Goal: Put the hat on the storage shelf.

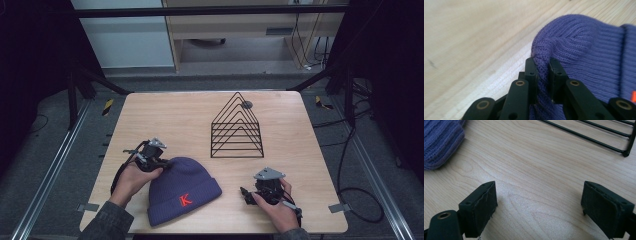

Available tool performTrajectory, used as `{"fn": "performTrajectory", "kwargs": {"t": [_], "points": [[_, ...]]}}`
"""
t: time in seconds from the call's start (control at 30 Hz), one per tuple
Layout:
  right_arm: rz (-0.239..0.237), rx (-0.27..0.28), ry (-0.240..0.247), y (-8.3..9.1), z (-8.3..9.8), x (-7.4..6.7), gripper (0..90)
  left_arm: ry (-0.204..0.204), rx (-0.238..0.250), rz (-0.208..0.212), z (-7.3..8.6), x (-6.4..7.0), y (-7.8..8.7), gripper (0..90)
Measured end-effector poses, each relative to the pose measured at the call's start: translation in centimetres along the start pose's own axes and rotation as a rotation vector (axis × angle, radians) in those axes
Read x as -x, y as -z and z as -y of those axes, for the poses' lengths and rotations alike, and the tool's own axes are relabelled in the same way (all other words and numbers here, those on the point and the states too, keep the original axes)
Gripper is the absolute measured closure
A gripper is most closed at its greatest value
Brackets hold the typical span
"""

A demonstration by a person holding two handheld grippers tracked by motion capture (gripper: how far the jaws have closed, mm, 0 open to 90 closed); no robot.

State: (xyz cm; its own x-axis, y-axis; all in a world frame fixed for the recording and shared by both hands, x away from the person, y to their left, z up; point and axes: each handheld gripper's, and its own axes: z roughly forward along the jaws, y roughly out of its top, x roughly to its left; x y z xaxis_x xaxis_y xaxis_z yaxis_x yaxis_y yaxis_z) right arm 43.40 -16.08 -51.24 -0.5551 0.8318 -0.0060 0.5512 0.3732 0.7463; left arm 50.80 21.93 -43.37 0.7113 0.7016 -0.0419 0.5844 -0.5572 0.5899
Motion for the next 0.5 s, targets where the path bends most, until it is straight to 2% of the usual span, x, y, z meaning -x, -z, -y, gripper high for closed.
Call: {"fn": "performTrajectory", "kwargs": {"t": [0.1, 0.33, 0.37, 0.4, 0.47, 0.5], "points": [[-0.001, 0.001, 0.001, 0.0, 0.0, 0.0, 13.5, -0.050, 0.066, -0.034, -0.7, 1.3, 1.9, 79.9], [-0.001, 0.001, 0.001, 0.0, 0.0, 0.0, 13.5, -0.158, 0.148, -0.108, -2.4, 3.3, 4.9, 80.0], [0.000, 0.001, 0.002, 0.0, 0.0, 0.0, 13.5, -0.158, 0.169, -0.106, -2.6, 3.5, 5.2, 80.0], [-0.001, 0.001, 0.002, 0.0, 0.0, 0.0, 13.5, -0.178, 0.189, -0.111, -3.0, 3.9, 5.9, 80.0], [-0.001, 0.001, 0.001, 0.0, 0.0, 0.0, 13.5, -0.178, 0.189, -0.111, -3.0, 3.9, 5.9, 80.0], [-0.001, 0.001, 0.003, 0.0, 0.0, 0.0, 13.5, -0.195, 0.205, -0.107, -3.4, 4.1, 6.4, 80.0]]}}
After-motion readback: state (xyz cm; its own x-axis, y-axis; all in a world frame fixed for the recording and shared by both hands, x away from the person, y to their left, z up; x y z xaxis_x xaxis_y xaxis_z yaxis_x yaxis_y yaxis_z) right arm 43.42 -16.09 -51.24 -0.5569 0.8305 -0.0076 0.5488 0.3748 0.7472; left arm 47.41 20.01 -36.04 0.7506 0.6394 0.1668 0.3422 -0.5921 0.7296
